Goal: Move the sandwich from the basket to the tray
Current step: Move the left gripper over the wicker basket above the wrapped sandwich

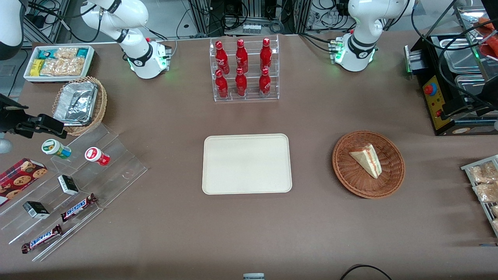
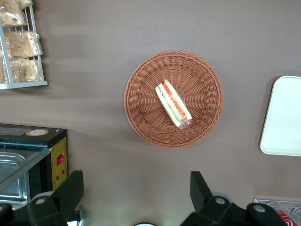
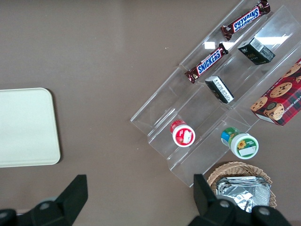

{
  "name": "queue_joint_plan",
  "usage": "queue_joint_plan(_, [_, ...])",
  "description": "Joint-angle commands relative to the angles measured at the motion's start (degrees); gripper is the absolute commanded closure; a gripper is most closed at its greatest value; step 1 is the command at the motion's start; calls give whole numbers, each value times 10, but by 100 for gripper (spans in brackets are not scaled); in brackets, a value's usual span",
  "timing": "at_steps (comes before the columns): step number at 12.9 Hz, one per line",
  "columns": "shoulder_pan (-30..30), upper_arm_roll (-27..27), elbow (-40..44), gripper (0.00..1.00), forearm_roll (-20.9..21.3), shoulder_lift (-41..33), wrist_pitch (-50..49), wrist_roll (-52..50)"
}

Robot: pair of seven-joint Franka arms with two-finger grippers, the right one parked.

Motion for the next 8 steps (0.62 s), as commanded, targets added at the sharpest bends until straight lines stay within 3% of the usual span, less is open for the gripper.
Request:
queue_joint_plan(1, [0,-2,6,0,7,0,-2,-2])
queue_joint_plan(8, [2,1,-54,0,4,-6,30,-4])
